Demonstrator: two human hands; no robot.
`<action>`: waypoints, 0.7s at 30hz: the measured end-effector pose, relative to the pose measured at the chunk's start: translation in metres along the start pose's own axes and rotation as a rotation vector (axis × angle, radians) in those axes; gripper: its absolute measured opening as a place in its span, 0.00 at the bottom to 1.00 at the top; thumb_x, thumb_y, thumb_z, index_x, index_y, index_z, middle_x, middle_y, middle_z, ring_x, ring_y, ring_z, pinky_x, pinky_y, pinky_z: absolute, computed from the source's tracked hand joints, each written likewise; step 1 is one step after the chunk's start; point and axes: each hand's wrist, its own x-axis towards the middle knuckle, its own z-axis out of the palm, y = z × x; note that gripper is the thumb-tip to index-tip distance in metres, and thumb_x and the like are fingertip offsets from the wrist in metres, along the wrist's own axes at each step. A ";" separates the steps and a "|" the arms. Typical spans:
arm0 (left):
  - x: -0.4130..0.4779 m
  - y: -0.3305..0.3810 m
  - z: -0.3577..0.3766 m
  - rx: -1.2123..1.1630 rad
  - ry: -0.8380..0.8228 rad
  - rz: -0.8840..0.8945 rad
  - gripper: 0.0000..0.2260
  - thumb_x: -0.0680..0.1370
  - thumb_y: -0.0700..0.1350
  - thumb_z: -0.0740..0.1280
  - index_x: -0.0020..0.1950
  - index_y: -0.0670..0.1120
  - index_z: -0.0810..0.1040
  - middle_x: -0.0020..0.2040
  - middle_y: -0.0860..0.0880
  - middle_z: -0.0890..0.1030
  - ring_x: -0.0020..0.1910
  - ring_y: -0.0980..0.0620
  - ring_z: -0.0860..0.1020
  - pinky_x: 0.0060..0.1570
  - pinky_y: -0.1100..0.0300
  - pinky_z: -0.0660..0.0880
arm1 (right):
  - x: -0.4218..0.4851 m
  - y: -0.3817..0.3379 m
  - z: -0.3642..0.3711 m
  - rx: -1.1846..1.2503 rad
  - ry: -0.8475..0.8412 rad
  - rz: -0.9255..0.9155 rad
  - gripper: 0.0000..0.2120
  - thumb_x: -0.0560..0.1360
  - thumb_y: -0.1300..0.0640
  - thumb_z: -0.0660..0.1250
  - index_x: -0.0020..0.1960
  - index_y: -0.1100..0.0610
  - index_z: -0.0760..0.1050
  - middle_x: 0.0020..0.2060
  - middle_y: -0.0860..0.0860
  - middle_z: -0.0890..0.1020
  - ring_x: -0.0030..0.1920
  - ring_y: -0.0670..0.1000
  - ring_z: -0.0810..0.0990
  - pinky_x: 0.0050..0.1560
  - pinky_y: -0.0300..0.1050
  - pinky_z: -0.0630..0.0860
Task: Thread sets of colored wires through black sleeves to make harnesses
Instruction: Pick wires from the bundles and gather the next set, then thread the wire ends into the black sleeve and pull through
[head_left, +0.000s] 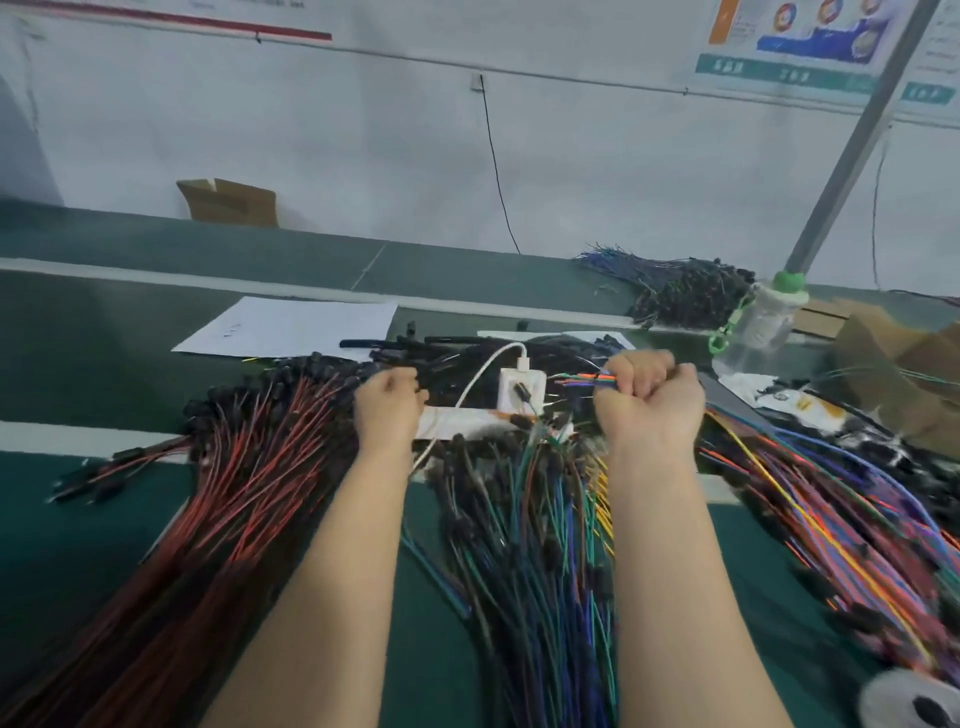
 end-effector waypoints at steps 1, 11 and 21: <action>0.019 -0.007 0.003 0.080 -0.017 -0.094 0.15 0.81 0.37 0.55 0.64 0.32 0.73 0.40 0.40 0.76 0.34 0.54 0.77 0.37 0.64 0.72 | 0.008 -0.001 -0.001 -0.031 -0.001 -0.017 0.21 0.83 0.56 0.47 0.31 0.54 0.57 0.19 0.47 0.58 0.17 0.46 0.55 0.18 0.36 0.50; 0.087 -0.006 0.042 0.252 -0.189 -0.484 0.08 0.82 0.42 0.57 0.46 0.39 0.68 0.52 0.41 0.71 0.32 0.49 0.75 0.27 0.63 0.77 | 0.055 -0.007 -0.027 -0.131 0.054 -0.075 0.23 0.84 0.50 0.47 0.32 0.54 0.58 0.20 0.47 0.58 0.18 0.46 0.54 0.20 0.38 0.50; 0.039 0.045 0.037 0.136 0.378 0.611 0.11 0.78 0.38 0.64 0.59 0.43 0.78 0.53 0.48 0.76 0.43 0.62 0.78 0.48 0.71 0.75 | 0.043 -0.016 -0.029 -0.125 0.098 -0.087 0.22 0.84 0.55 0.48 0.31 0.54 0.60 0.20 0.47 0.57 0.18 0.47 0.54 0.19 0.38 0.50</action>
